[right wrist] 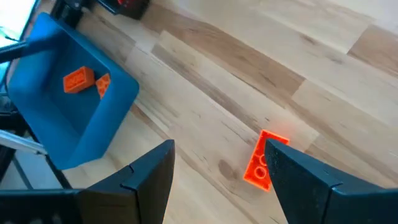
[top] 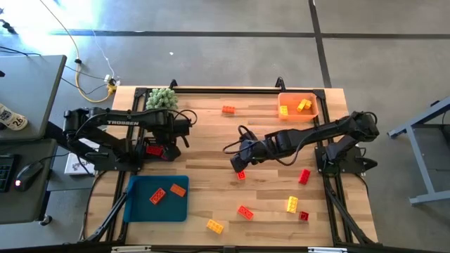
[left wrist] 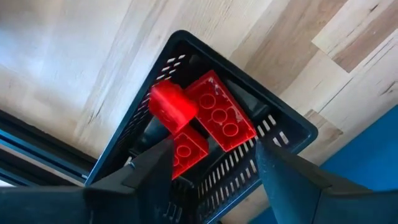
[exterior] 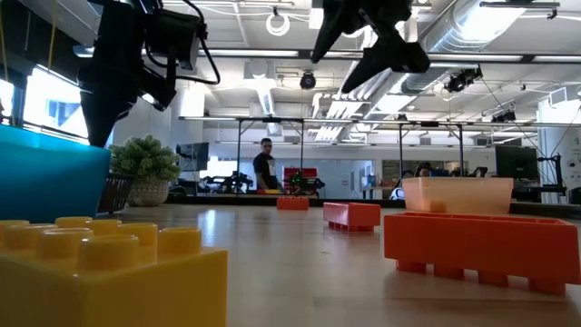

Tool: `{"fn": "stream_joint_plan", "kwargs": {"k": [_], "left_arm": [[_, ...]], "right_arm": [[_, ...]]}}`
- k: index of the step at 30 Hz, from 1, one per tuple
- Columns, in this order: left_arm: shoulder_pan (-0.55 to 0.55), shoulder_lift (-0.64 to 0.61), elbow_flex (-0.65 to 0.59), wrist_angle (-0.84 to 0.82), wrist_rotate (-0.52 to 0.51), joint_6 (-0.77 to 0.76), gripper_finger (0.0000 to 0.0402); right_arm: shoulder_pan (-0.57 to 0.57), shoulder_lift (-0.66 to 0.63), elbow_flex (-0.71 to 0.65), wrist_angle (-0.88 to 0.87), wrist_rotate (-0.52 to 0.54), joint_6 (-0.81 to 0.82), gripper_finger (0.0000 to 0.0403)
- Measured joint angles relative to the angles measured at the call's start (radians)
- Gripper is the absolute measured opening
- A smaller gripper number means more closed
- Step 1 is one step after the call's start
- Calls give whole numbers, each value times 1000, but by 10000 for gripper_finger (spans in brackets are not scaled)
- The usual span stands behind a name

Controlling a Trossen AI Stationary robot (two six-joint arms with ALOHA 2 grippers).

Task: Sort & place blocks by color
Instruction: Put the orange game piece into the blue bin

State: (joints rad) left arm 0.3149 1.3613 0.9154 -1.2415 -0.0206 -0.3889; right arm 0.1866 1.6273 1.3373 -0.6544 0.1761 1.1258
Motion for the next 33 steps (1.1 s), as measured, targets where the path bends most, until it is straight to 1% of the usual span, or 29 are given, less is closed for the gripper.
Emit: {"fn": "stream_joint_plan", "kwargs": {"k": [6,11,17,21,28,33], "left_arm": [[-1,-4,0,0,59,7,212],[-2,-9,0,-3,65,0,212],[-2,-52,13,-4,77,-2,212],[-2,-89,58,-5,103,-23,212],[-2,-151,163,4,104,-45,211],[-2,-182,212,26,104,-53,211]], "right_arm": [[1,50,-1,-9,-31,1,236],[12,99,-1,-16,-44,26,236],[24,167,-1,-20,-64,60,236],[29,211,-1,-22,-80,83,236],[32,281,-1,-22,-81,106,236],[33,322,0,-20,-82,108,236]]}}
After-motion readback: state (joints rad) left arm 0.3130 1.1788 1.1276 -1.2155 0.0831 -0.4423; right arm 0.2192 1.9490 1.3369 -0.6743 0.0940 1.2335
